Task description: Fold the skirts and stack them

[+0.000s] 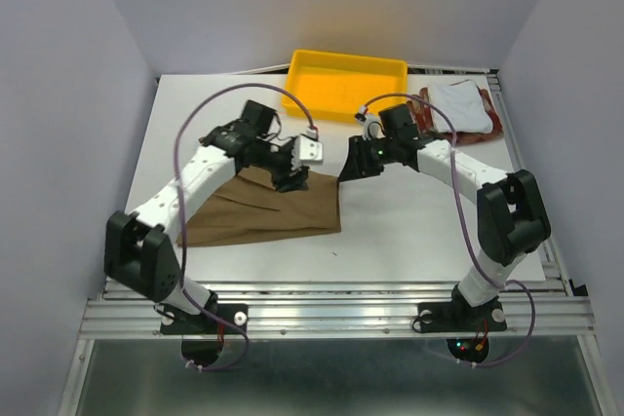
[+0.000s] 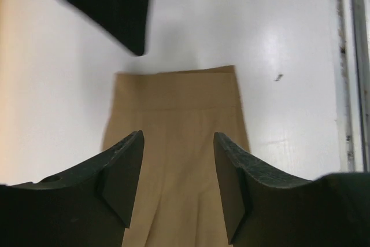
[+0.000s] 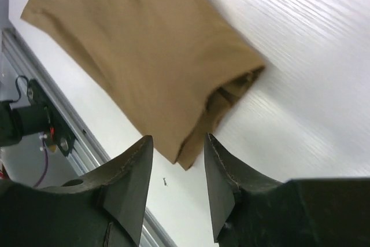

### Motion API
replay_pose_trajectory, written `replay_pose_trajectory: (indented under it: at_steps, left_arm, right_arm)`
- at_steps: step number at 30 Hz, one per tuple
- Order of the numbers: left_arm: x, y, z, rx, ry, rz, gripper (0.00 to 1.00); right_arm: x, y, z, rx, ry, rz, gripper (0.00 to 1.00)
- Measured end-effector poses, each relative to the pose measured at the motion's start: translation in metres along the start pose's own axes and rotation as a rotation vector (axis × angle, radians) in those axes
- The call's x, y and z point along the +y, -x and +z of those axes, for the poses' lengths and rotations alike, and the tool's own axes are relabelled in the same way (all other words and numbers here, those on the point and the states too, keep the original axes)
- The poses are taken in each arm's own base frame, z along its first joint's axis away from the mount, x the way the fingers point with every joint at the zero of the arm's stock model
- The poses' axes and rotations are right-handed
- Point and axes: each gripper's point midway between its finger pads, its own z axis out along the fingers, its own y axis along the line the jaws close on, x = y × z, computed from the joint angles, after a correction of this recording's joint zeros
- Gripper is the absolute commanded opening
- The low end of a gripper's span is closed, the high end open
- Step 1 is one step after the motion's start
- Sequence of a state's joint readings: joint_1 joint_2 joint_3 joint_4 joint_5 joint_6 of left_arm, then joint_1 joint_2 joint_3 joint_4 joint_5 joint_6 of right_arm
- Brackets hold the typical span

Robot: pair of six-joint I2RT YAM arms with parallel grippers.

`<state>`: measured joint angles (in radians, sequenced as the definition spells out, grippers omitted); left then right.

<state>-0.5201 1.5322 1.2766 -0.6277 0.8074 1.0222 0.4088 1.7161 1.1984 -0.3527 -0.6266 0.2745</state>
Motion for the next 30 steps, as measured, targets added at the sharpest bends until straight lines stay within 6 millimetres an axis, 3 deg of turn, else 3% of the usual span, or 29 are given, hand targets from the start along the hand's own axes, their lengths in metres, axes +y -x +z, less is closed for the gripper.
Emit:
replay_pose_trajectory:
  at_steps: [2,3,5,8,10,12,14,18,21,22,26,30]
  left_arm:
    - [0.016,0.006,-0.039,-0.025,0.129,-0.035,0.62]
    - [0.028,0.001,-0.073,-0.028,0.238,-0.066,0.61]
    - [0.035,-0.015,-0.109,-0.004,0.352,-0.117,0.59]
    - [0.031,-0.065,-0.15,0.076,0.458,-0.25,0.57]
    - [0.018,-0.115,-0.167,0.15,0.484,-0.383,0.57]
    - [-0.002,-0.155,-0.176,0.213,0.478,-0.5,0.57]
    - [-0.02,-0.178,-0.178,0.252,0.467,-0.562,0.56]
    - [-0.058,-0.194,-0.167,0.305,0.406,-0.584,0.55]
    - [-0.081,-0.203,-0.16,0.35,0.408,-0.58,0.63]
    - [-0.083,-0.206,-0.16,0.363,0.424,-0.573,0.66]
    - [-0.085,-0.219,-0.164,0.423,0.482,-0.548,0.66]
    - [-0.076,-0.234,-0.165,0.459,0.486,-0.554,0.57]
  right_arm:
    - [0.015,0.003,0.002,0.011,0.015,-0.073,0.46]
    - [0.027,0.002,0.006,0.025,0.026,-0.123,0.46]
    - [0.049,-0.004,0.017,0.069,0.033,-0.211,0.46]
    - [0.06,-0.022,0.038,0.15,0.023,-0.255,0.5]
    - [0.051,-0.044,0.048,0.233,-0.015,-0.244,0.55]
    - [0.037,-0.058,0.048,0.295,-0.057,-0.212,0.55]
    - [0.029,-0.066,0.045,0.329,-0.076,-0.194,0.55]
    - [0.023,-0.069,0.042,0.347,-0.101,-0.235,0.55]
    - [0.025,-0.073,0.045,0.355,-0.114,-0.338,0.55]
    - [0.028,-0.075,0.047,0.357,-0.115,-0.376,0.53]
    - [0.049,-0.081,0.052,0.354,-0.096,-0.586,0.52]
    - [0.058,-0.084,0.065,0.35,-0.093,-0.726,0.51]
